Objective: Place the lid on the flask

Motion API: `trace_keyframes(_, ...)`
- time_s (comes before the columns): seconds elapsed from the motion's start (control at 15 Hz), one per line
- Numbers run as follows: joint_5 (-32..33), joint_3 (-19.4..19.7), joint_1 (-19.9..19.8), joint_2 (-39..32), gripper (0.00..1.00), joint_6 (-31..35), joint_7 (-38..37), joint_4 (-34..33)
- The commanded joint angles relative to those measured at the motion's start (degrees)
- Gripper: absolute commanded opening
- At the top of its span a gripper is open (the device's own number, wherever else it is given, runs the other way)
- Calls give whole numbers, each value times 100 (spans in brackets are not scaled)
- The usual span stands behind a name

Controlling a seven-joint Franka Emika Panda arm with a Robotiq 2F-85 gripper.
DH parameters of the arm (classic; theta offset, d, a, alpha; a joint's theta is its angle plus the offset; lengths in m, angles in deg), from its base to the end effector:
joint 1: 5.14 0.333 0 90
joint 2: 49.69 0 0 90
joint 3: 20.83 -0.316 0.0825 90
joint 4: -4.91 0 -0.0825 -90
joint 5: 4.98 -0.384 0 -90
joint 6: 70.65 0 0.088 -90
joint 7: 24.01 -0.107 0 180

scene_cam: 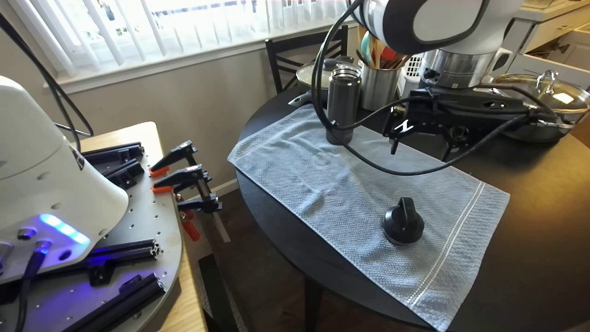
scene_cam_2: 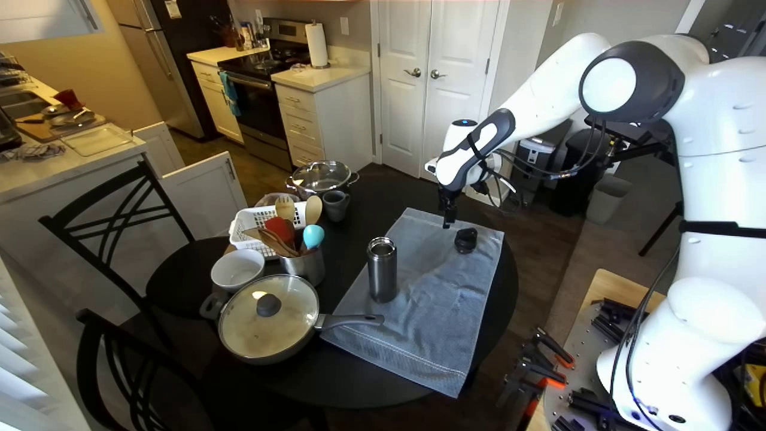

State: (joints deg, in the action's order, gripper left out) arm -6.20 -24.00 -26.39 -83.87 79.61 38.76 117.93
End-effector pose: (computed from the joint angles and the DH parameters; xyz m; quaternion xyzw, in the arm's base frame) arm 0.5860 -0.1926 0.1683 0.9297 0.3667 0.0341 0.0016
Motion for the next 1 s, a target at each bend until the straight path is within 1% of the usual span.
trace_keyframes(0.0,114,150,72,148,100,657,1,572)
trace_keyframes(0.13,-61,-17,-170,179,100,659,173,708)
trace_keyframes(0.47,-24,58,-463,182,100,562,241,707)
trace_keyframes(0.67,-145,-128,-710,17,100,521,481,611)
trace_keyframes(0.93,-90,-187,-768,-255,100,428,732,470)
